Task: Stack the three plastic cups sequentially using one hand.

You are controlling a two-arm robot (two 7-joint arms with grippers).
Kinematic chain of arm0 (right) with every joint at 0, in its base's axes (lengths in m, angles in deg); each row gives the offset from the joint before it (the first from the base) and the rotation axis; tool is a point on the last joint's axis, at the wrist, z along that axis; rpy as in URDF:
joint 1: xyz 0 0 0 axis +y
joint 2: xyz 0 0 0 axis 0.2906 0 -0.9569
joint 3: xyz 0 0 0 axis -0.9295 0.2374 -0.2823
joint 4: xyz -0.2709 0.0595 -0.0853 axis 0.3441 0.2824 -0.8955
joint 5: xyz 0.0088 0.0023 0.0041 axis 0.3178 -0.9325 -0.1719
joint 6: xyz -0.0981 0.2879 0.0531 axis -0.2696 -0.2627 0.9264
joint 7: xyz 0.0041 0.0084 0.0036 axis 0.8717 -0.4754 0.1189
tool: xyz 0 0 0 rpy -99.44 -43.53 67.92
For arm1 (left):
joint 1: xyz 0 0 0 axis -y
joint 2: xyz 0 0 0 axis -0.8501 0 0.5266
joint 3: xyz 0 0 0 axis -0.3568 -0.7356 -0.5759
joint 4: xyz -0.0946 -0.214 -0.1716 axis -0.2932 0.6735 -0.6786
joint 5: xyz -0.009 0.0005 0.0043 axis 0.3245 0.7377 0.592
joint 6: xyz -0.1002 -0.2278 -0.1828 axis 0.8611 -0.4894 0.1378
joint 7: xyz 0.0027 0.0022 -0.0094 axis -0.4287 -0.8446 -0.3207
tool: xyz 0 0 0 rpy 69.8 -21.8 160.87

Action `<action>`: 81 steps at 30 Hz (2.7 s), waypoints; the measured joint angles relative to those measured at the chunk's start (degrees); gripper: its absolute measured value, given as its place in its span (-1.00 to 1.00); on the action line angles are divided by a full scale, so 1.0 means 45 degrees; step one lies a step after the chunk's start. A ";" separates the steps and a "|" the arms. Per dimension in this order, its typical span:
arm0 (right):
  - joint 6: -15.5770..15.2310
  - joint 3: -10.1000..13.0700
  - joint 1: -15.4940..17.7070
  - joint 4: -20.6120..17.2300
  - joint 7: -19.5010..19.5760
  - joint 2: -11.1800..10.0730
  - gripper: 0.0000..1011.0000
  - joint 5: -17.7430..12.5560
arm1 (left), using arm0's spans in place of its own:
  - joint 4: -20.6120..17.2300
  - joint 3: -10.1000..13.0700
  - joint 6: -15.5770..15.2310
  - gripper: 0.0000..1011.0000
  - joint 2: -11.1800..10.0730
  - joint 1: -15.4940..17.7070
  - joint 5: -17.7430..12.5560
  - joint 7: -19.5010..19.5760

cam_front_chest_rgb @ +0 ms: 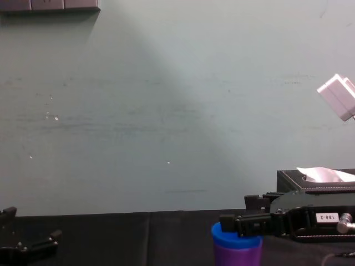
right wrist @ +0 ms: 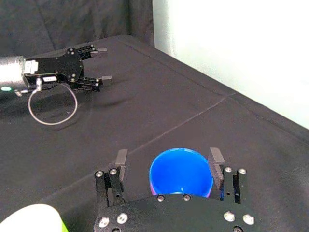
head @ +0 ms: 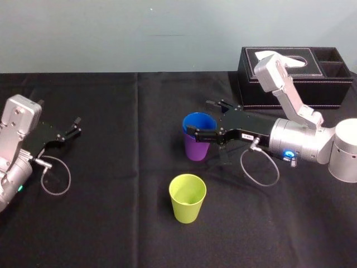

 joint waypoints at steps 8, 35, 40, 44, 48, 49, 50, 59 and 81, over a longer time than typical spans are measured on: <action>0.0090 0.0076 0.0138 -0.0247 -0.0080 -0.0120 0.98 -0.0075 | 0.0000 0.0000 0.0000 1.00 0.0000 0.0000 0.0000 0.0000; 0.1956 0.1173 0.3702 -0.3401 -0.2775 -0.4196 0.98 -0.1776 | 0.0000 0.0000 0.0000 1.00 0.0000 0.0000 0.0000 0.0000; 0.2085 0.0929 0.3824 -0.3276 -0.3093 -0.4254 0.98 -0.1694 | 0.0001 0.0000 0.0000 1.00 0.0000 0.0000 -0.0001 0.0000; 0.2111 0.0681 0.3780 -0.3192 -0.3273 -0.4200 0.98 -0.1527 | 0.0000 -0.0001 0.0000 1.00 0.0000 0.0000 0.0000 0.0000; 0.2050 0.0361 0.3625 -0.3104 -0.3360 -0.4030 0.98 -0.1300 | 0.0000 0.0000 0.0000 1.00 0.0001 0.0000 0.0000 0.0000; 0.2014 0.0255 0.3553 -0.3065 -0.3388 -0.3959 0.98 -0.1229 | 0.0000 0.0000 0.0000 1.00 0.0000 0.0000 0.0000 0.0000; 0.1966 0.0136 0.3468 -0.3001 -0.3398 -0.3861 0.98 -0.1154 | 0.0000 0.0000 0.0000 1.00 0.0000 -0.0001 0.0000 0.0000; 0.1702 -0.0477 0.2939 -0.2509 -0.3455 -0.3284 0.98 -0.0830 | 0.0000 0.0000 0.0000 1.00 0.0000 0.0000 0.0000 0.0000; 0.1522 -0.1302 0.1952 -0.1486 -0.3459 -0.2328 0.98 -0.0495 | 0.0000 -0.0001 0.0000 1.00 0.0000 0.0000 0.0000 0.0000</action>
